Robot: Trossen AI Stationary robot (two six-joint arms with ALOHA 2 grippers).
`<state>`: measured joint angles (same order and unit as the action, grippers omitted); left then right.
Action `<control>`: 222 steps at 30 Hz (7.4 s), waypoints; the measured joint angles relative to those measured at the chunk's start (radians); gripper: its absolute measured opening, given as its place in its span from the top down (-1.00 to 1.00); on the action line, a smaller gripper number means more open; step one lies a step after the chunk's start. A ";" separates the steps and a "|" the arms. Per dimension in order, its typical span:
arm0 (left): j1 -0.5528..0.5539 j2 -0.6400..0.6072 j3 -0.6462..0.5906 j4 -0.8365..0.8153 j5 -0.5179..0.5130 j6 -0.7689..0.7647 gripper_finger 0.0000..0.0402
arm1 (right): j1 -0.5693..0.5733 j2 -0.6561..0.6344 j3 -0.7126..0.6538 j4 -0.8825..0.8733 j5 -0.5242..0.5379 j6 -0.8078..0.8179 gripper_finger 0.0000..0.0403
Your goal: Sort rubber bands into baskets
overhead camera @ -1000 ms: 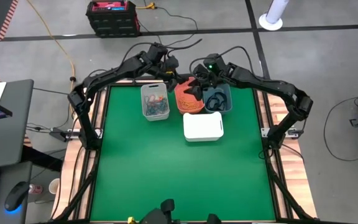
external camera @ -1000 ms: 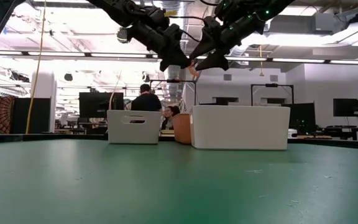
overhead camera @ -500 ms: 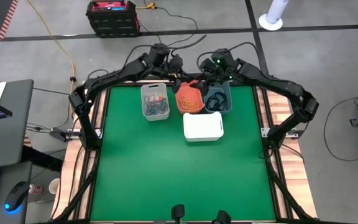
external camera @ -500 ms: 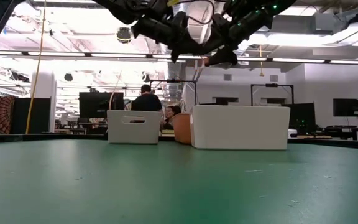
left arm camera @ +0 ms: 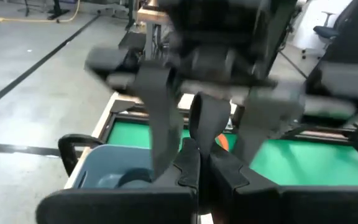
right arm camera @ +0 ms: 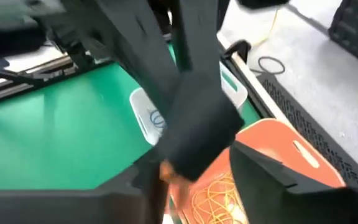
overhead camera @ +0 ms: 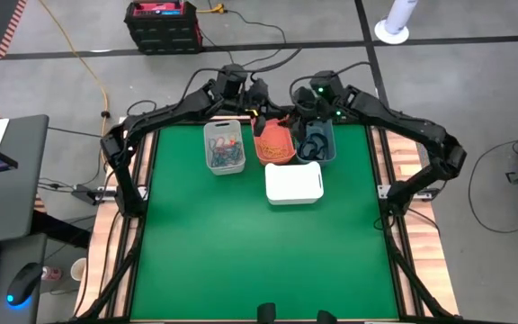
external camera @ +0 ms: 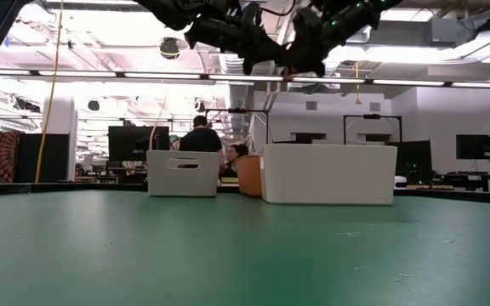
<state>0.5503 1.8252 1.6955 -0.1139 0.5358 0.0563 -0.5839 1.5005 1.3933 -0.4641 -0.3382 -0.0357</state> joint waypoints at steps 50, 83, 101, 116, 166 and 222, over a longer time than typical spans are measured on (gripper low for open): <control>-0.291 0.108 -0.097 -0.274 -0.185 -0.202 0.98 | 0.061 -0.108 -0.027 -0.683 0.114 -0.070 0.70; -0.268 0.108 -0.181 0.293 -0.683 -0.080 0.98 | -0.131 -0.166 -0.026 -0.785 0.098 -0.114 0.70; -0.173 0.279 -0.169 0.514 -0.494 -0.102 0.98 | -0.022 -0.217 -0.026 -0.741 -0.052 0.065 0.70; -0.162 0.385 -0.104 0.616 -0.468 -0.074 0.98 | -0.005 -0.235 -0.026 -0.702 -0.053 0.127 0.70; 0.003 0.228 0.164 -0.558 -0.260 0.238 0.26 | 0.180 -0.155 -0.321 -0.121 0.082 0.185 0.70; 0.214 -0.040 -0.537 -0.208 -0.371 0.323 0.51 | 0.296 -0.012 -0.136 -0.138 0.160 0.336 -0.34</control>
<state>0.7643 1.7849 1.1584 -0.3217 0.1651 0.3789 -0.2874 1.4886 1.2572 -0.6018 -0.1787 0.3001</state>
